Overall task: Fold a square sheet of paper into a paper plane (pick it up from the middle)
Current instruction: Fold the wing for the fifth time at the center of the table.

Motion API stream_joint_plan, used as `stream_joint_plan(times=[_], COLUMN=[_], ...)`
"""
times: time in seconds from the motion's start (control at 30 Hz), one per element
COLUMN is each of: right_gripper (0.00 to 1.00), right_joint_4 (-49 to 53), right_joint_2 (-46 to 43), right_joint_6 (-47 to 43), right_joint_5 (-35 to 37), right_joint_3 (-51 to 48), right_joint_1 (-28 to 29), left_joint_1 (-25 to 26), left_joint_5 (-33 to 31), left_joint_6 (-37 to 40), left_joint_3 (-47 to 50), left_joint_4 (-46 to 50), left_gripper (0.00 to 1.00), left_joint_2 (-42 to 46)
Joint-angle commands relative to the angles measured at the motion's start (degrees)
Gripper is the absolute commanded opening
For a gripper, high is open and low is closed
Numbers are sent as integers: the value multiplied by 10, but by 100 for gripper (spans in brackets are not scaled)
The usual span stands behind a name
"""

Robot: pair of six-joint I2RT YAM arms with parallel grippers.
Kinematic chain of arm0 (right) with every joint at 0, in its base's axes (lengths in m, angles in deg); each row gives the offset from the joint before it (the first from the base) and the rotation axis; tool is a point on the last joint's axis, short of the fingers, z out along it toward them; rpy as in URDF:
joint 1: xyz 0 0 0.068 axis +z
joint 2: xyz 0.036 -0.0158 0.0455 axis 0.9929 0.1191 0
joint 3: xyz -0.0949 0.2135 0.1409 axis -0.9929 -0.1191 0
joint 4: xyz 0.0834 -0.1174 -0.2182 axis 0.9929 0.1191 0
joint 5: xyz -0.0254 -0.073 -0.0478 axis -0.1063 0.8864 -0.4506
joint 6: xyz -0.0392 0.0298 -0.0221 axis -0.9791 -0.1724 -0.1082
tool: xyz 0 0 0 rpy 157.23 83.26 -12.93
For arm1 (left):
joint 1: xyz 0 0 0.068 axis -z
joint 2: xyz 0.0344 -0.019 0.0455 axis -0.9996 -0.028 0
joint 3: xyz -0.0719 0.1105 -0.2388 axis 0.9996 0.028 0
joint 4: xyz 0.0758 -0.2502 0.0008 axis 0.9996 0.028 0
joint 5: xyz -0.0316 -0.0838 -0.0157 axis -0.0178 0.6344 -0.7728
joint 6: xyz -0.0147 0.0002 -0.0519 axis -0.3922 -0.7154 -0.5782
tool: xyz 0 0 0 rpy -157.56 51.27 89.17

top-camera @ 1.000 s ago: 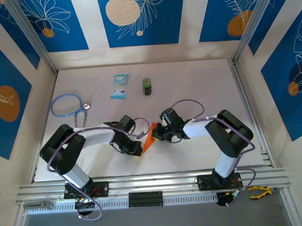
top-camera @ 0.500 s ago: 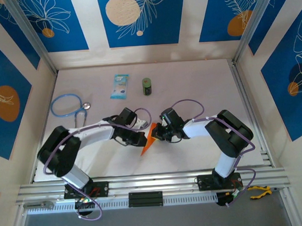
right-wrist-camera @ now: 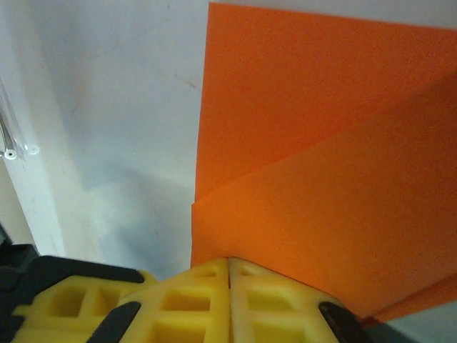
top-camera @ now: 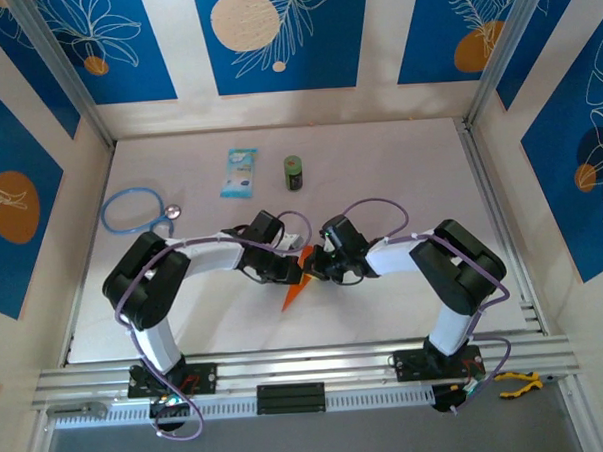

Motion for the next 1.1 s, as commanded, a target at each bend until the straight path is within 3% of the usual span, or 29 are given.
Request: stream_joint_plan(times=[0.0, 0.2, 0.43, 0.57, 1.07], right_gripper=[8, 9, 13, 13, 10], right_joint_4=[52, 68, 120, 114, 72], right_joint_2=[6, -33, -162, -193, -60], right_joint_6=[-2, -9, -20, -13, 25], right_joint_5=[25, 27, 93, 82, 80], right_joint_3=[-21, -12, -40, -59, 20], right_joint_1=[-1, -10, -28, -37, 14], left_joint_1=[-4, -4, -4, -4, -4], left_joint_5=[-25, -25, 3, 4, 15], left_joint_6=[-3, 7, 9, 2, -24], left_joint_3=[0, 26, 51, 48, 47], left_joint_4=[3, 19, 12, 12, -9], left_gripper=[2, 0, 0, 0, 0], left_joint_2=[-25, -34, -28, -25, -32])
